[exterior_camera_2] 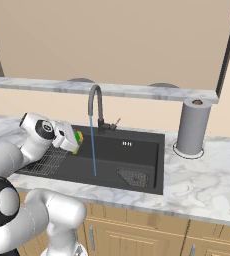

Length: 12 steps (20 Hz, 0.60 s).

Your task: Soak the sponge with water for a few seconds and then drop it inside the sink.

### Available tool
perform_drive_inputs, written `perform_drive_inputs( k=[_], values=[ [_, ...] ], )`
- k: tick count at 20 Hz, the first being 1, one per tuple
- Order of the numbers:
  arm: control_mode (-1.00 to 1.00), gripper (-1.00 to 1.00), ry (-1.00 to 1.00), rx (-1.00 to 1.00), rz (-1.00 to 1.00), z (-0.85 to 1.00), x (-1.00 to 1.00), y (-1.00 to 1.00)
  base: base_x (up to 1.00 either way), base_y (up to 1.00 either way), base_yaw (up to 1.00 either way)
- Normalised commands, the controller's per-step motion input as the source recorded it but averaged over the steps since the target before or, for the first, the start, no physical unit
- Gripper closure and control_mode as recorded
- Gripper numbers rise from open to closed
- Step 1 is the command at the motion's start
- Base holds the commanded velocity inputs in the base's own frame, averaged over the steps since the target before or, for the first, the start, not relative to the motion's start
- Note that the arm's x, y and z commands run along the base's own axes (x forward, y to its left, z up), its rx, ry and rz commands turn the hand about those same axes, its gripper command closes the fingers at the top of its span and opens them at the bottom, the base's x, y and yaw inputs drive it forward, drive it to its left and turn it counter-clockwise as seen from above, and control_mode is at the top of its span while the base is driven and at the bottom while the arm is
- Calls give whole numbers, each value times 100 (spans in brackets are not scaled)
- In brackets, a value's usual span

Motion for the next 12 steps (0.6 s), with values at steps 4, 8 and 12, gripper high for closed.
perform_drive_inputs(
  k=[4,8,12],
  values=[
    [-100,100,0,0,-4,-7,38,0,0,0,0],
    [-100,100,0,0,-4,-9,32,0,0,0,0],
    [-100,100,0,0,-3,-17,21,0,0,0,0]
  ],
)
